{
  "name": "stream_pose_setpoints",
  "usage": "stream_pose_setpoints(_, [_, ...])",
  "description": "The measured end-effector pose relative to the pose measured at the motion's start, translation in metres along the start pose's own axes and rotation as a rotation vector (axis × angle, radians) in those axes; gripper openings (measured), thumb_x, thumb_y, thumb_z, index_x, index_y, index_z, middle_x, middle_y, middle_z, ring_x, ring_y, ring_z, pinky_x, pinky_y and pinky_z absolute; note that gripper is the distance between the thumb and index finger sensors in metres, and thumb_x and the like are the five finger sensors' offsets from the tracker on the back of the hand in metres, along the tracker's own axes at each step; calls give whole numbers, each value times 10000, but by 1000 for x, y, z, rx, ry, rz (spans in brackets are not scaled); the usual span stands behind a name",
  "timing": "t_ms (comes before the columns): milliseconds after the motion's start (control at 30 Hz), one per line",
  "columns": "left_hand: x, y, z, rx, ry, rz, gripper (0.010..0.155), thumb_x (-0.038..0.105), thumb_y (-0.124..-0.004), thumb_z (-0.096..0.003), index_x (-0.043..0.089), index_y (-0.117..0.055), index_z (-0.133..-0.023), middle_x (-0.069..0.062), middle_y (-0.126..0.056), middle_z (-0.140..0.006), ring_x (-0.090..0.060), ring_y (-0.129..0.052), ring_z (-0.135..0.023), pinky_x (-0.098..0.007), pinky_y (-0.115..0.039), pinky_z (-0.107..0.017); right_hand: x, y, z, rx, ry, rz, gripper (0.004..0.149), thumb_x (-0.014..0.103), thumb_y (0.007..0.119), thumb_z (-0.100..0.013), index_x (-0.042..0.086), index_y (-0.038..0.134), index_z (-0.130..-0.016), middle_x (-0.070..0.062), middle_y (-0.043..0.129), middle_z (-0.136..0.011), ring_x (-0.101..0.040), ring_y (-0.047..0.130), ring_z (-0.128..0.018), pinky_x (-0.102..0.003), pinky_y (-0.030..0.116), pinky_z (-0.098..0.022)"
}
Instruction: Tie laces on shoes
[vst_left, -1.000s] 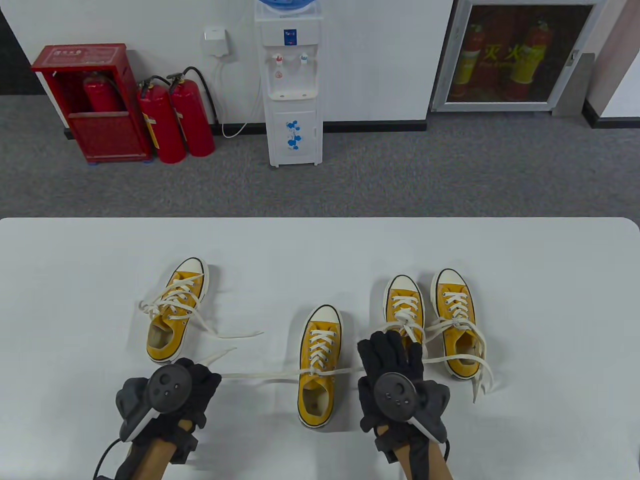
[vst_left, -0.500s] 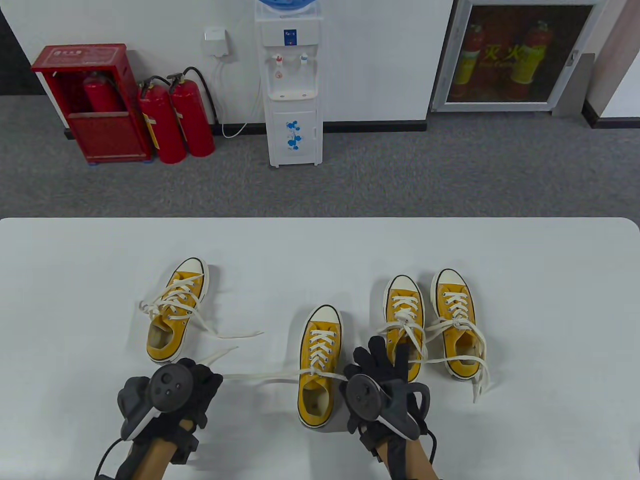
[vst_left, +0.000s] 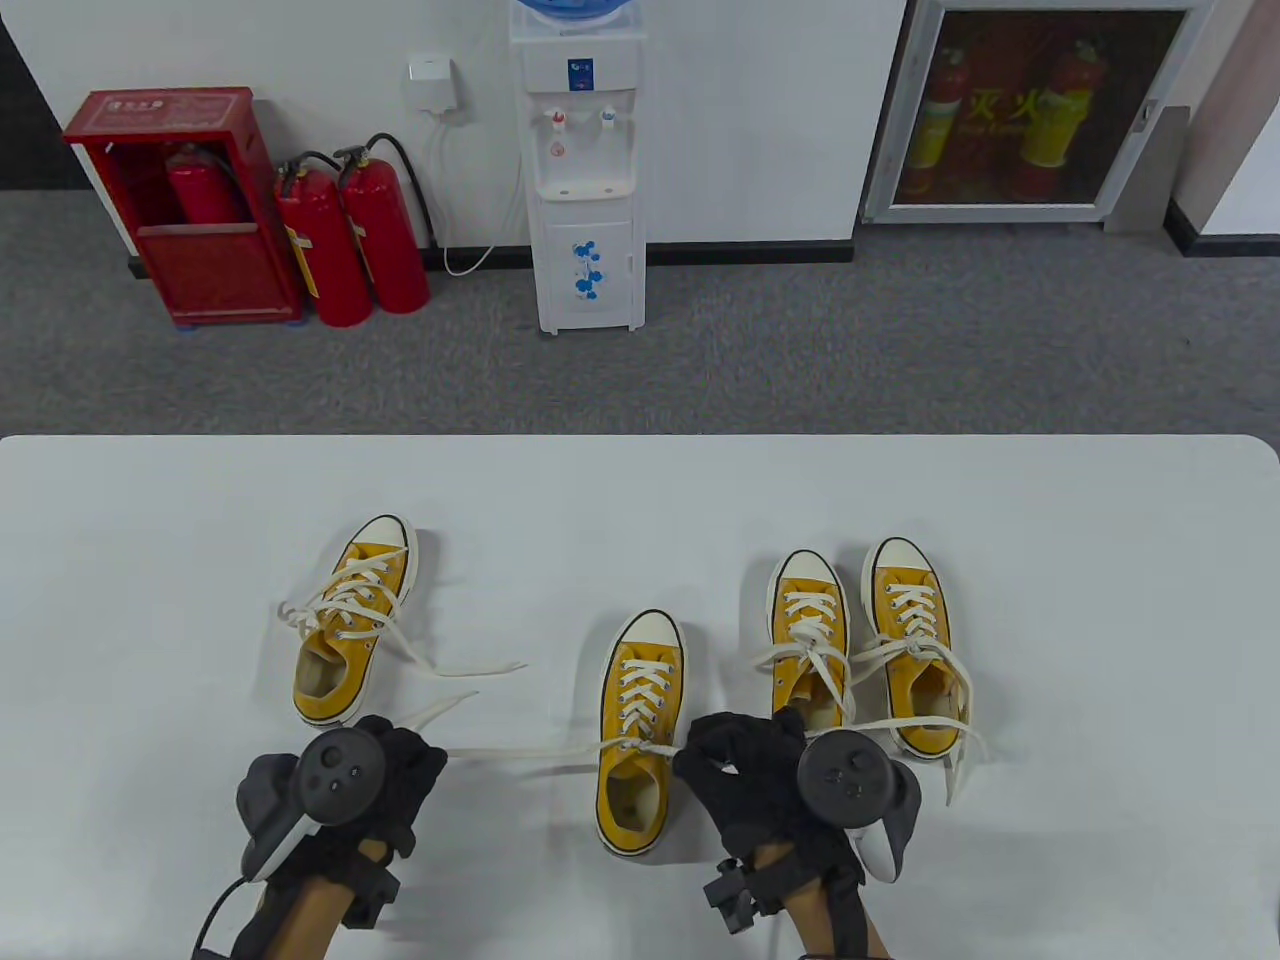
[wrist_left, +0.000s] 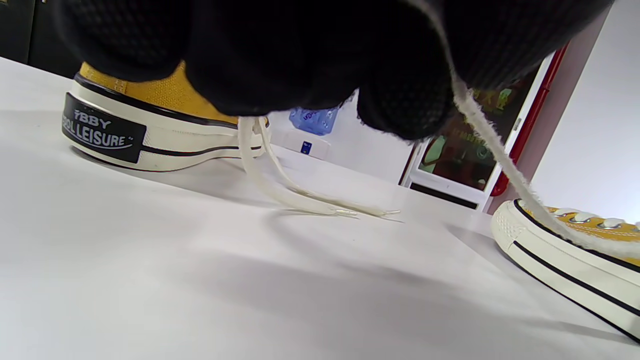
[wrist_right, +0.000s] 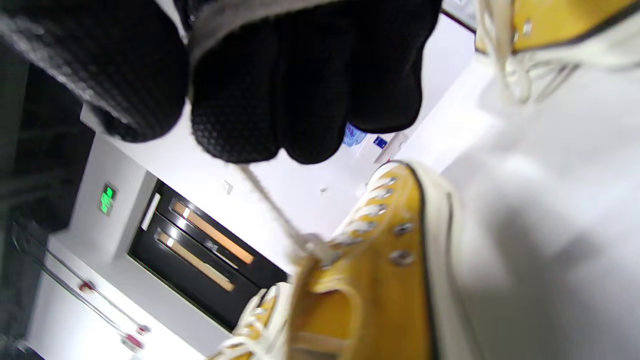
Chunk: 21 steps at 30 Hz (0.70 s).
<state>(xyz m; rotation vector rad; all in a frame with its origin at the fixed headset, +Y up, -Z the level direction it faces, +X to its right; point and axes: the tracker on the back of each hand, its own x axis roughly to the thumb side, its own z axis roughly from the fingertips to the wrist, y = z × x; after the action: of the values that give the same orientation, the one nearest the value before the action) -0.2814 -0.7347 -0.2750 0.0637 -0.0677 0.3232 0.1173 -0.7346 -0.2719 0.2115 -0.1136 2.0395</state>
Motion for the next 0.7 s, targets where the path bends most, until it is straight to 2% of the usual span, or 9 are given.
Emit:
stream_pose_setpoints(100, [0, 0, 0, -1, -1, 9, 395, 584, -773, -460, 303, -965, -660, -4, -953, -674, -223, -988, -415, -544, -814, -476, -2, 1, 0, 10, 11, -153, 450, 537, 845, -413, 159, 976, -620, -57, 912, -850, -352, 834, -892, -731, 294, -697])
stream_pose_setpoints(233, [0, -1, -1, -5, -5, 16, 394, 583, -773, -461, 303, -965, -660, -4, -953, -674, -224, -988, -415, -544, -814, -476, -1, 3, -1, 35, 24, -263, 448, 539, 872, -403, 151, 983, -598, -43, 921, -854, -336, 841, -903, -725, 321, -700])
stream_pose_setpoints(333, [1, -1, -1, -9, -8, 16, 395, 584, -772, -460, 304, -964, -661, -4, -952, -676, -223, -988, -417, -545, -813, -478, 0, 5, -2, 2, 28, -324, 444, 551, 923, -369, 149, 1024, -529, -29, 986, -810, -328, 858, -907, -712, 300, -698])
stream_pose_setpoints(500, [1, 0, -1, 2, -13, 35, 395, 584, -771, -461, 304, -963, -663, -3, -951, -680, -224, -987, -422, -546, -811, -481, 5, 10, -12, 61, 75, -435, 486, 571, 935, -357, 109, 1003, -491, -42, 943, -887, -357, 736, -1004, -703, 256, -699])
stream_pose_setpoints(600, [1, 0, -1, 4, -18, 46, 395, 584, -770, -461, 305, -963, -662, -3, -950, -680, -224, -987, -423, -545, -812, -482, 6, 19, -22, 147, 74, -479, 487, 568, 924, -362, 124, 995, -546, -42, 911, -925, -370, 682, -1036, -722, 206, -688])
stream_pose_setpoints(633, [2, 0, -1, -1, -20, 59, 394, 585, -770, -461, 307, -962, -663, -2, -950, -681, -223, -987, -424, -544, -812, -483, 5, 24, -26, 193, 71, -512, 488, 556, 908, -380, 129, 991, -600, -38, 908, -930, -373, 680, -1038, -730, 190, -681])
stream_pose_setpoints(700, [2, -1, -1, -3, -23, 77, 394, 583, -772, -460, 304, -962, -664, -2, -949, -683, -226, -987, -427, -547, -809, -486, 5, 30, -31, 217, 63, -591, 481, 511, 908, -395, 105, 982, -644, -44, 897, -940, -378, 706, -1029, -732, 202, -685])
